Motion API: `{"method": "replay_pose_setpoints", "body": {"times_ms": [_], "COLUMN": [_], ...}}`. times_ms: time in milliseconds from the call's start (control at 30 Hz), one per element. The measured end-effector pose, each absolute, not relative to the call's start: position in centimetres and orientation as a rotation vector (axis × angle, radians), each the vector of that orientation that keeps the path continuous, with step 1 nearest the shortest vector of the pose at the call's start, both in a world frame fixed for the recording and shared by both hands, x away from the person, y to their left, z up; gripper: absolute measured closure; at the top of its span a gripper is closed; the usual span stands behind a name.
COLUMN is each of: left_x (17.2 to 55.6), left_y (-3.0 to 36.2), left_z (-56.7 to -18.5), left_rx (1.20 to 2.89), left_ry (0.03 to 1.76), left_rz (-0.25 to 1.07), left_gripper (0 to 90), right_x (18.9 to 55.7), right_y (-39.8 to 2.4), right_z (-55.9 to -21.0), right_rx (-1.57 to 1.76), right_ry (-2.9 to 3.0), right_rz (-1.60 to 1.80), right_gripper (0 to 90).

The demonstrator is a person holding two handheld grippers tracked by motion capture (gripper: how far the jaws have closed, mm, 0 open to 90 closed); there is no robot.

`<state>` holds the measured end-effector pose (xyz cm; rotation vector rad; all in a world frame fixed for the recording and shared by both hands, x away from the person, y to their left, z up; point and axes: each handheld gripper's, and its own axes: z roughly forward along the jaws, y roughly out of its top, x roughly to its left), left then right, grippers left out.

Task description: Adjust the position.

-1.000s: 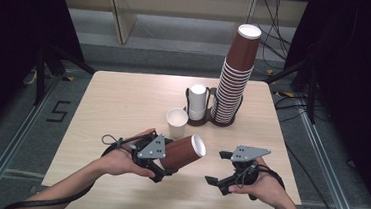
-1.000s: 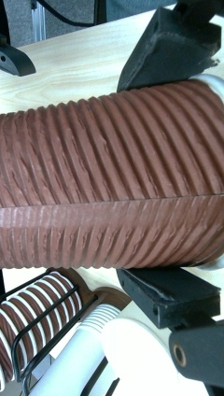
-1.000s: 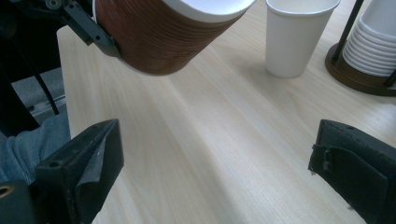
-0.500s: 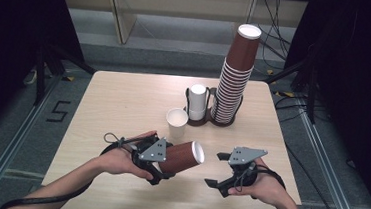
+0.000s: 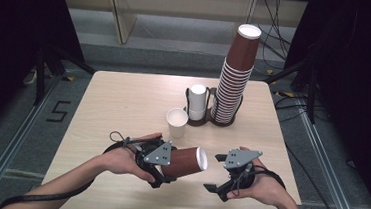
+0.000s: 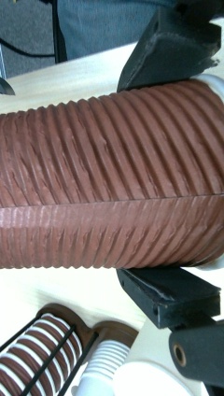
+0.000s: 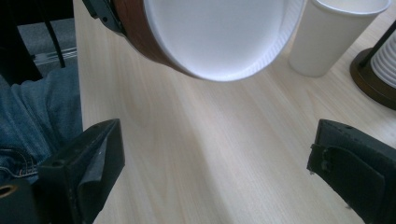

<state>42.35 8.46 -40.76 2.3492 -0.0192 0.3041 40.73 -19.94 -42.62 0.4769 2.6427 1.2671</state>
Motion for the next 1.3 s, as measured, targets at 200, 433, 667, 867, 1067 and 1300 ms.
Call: {"method": "replay_pose_setpoints", "body": {"times_ms": [200, 433, 667, 867, 1067, 1300], "left_x": [42.7, 42.5, 42.4, 42.3, 42.1, 42.0], "left_y": [8.1, 7.1, 6.2, 5.6, 5.1, 4.7], "left_z": [-41.0, -41.2, -41.2, -41.2, -41.1, -41.1], "left_rx": [2.395, 2.473, 2.555, 2.592, 2.619, 2.632], "left_ry": [-0.05, -0.113, -0.177, -0.216, -0.254, -0.268], "left_rz": [0.294, 0.262, 0.234, 0.238, 0.243, 0.24], "left_gripper": [14.2, 14.2, 14.2, 14.2, 14.2, 14.2], "right_x": [40.8, 41.2, 41.4, 41.5, 41.4, 41.3], "right_y": [-19.6, -18.8, -17.2, -15.4, -14.2, -13.9], "right_z": [-42.6, -42.1, -41.4, -41.4, -41.8, -42.3], "right_rx": [0.457, 0.352, 0.251, 0.135, 0.109, 0.124], "right_ry": [2.671, 2.68, 2.725, 2.779, 2.838, 2.868], "right_rz": [1.253, 1.224, 1.137, 1.1, 1.048, 1.029], "right_gripper": [3.5, 3.5, 4.7, 5.6, 7.3, 9.4]}}
